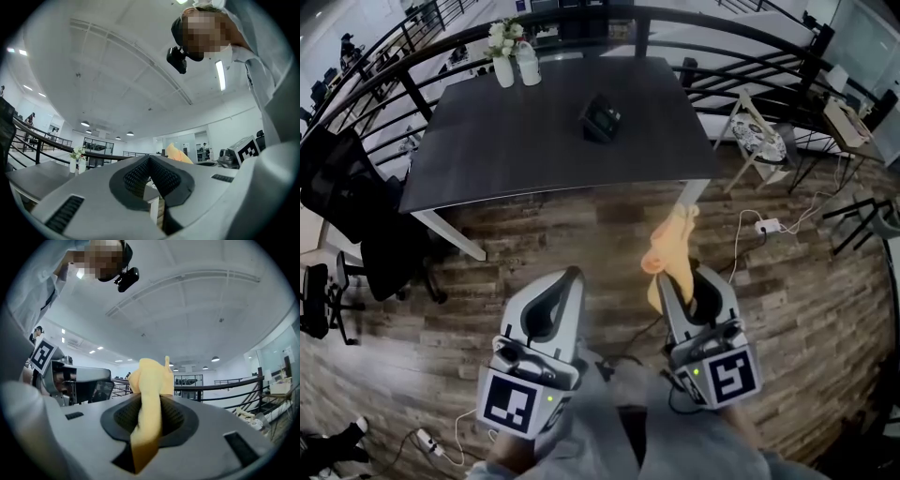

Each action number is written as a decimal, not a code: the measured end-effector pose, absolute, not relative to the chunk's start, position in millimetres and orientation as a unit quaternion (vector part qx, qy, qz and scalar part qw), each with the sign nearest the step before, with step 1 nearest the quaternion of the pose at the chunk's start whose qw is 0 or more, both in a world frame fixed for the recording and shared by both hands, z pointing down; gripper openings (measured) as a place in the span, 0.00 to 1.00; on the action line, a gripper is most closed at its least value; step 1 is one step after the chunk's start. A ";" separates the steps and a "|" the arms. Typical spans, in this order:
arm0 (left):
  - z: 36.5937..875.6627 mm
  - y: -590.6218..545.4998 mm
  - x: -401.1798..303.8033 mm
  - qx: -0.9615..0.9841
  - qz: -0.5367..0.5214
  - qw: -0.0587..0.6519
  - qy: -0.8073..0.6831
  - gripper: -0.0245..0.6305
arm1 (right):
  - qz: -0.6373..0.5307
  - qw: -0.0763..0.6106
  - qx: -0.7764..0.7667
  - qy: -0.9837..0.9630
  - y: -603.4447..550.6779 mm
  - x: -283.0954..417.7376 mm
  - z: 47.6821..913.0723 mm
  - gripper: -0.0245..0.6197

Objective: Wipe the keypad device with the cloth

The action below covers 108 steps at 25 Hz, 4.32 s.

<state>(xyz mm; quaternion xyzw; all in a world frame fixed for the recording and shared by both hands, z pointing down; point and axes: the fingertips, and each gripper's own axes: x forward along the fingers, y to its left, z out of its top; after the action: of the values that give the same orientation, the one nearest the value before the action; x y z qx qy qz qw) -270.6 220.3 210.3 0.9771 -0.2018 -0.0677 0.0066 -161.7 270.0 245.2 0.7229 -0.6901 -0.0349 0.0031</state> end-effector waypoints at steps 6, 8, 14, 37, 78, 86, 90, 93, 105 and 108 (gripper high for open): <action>208.3 235.8 -261.4 0.976 -0.079 -0.004 -0.201 0.06 | -0.018 0.008 0.733 -0.680 293.0 -149.9 253.5 0.19; 210.3 241.3 -259.5 0.976 -0.079 -0.004 -0.203 0.06 | -0.019 0.003 0.736 -0.676 300.7 -146.0 253.3 0.19; 212.4 258.7 -247.6 0.978 -0.077 0.000 -0.191 0.06 | -0.021 0.014 0.751 -0.660 326.1 -127.4 259.5 0.19; 225.3 256.6 -201.8 0.985 -0.073 0.011 -0.156 0.06 | 0.007 0.028 0.793 -0.609 356.1 -78.0 283.3 0.19; 227.1 68.2 -32.9 0.992 -0.067 0.029 -0.106 0.06 | 0.015 0.039 0.809 -0.587 168.6 64.8 280.9 0.19; 229.7 49.9 -33.9 0.991 -0.064 0.017 -0.114 0.06 | 0.027 0.038 0.808 -0.587 151.2 70.3 289.1 0.19; 226.1 39.4 -39.5 0.990 -0.068 0.019 -0.125 0.06 | 0.024 0.037 0.806 -0.591 143.0 68.0 285.8 0.19; 224.5 35.7 -45.4 0.989 -0.070 0.019 -0.131 0.06 | 0.022 0.039 0.803 -0.594 137.8 64.3 284.0 0.19; 224.7 35.5 -69.9 0.985 -0.077 0.015 -0.156 0.06 | 0.002 0.042 0.791 -0.611 131.2 50.9 274.7 0.19; 224.6 33.2 -73.7 0.983 -0.075 0.014 -0.165 0.06 | 0.009 0.043 0.791 -0.610 129.6 52.1 278.1 0.19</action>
<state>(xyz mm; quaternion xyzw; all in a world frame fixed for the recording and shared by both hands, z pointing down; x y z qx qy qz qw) -73.7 33.2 224.6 0.9833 -0.1654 -0.0754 0.0135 52.1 129.6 278.1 0.7912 -0.6099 0.0091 0.0435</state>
